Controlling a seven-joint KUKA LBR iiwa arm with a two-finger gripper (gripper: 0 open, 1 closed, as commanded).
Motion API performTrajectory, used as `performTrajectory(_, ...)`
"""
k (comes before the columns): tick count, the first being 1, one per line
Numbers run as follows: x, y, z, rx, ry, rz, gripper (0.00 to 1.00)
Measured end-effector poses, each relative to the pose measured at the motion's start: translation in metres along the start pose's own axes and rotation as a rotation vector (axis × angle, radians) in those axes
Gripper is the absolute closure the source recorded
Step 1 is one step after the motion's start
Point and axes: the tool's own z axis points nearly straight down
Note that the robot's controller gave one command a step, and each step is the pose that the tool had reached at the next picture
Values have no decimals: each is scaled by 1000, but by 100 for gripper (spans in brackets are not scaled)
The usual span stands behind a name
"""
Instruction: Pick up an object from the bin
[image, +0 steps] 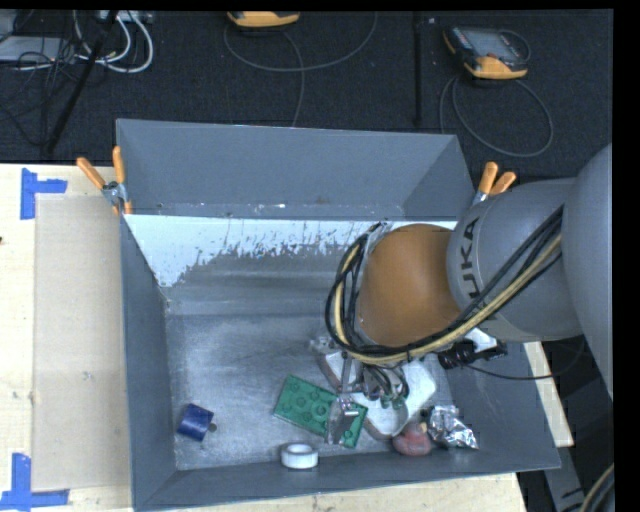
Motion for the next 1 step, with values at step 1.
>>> performTrajectory(1, 7, 3, -4, -3, 0, 353, 0)
